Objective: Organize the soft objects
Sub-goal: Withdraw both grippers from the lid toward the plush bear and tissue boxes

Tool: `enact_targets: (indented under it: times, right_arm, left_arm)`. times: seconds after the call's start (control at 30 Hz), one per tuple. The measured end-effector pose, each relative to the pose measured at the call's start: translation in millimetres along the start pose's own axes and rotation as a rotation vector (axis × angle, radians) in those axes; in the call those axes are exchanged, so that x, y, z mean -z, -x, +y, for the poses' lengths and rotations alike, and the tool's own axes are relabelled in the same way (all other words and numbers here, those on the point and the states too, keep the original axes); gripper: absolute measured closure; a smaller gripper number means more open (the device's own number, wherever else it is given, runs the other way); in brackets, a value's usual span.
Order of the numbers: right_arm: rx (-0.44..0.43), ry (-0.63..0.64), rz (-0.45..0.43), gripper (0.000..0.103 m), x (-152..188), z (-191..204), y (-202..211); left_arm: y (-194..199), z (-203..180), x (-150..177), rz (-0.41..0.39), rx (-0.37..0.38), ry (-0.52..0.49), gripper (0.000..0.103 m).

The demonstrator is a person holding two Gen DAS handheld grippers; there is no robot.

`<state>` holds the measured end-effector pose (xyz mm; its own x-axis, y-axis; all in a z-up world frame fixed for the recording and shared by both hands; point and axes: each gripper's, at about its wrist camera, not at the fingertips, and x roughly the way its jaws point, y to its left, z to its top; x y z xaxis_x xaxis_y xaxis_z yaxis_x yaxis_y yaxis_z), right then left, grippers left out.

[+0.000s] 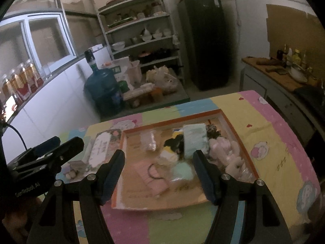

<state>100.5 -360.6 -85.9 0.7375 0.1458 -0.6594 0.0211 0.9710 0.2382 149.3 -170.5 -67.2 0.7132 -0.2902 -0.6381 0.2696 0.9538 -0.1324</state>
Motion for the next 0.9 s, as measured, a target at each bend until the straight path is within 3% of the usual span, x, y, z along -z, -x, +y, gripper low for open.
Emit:
enact_targets:
  times: [0.9]
  right_arm:
    - [-0.020, 0.027, -0.022, 0.032, 52, 108, 25]
  left_arm:
    - [76, 111, 42, -0.032, -0.039, 0.058, 0.015]
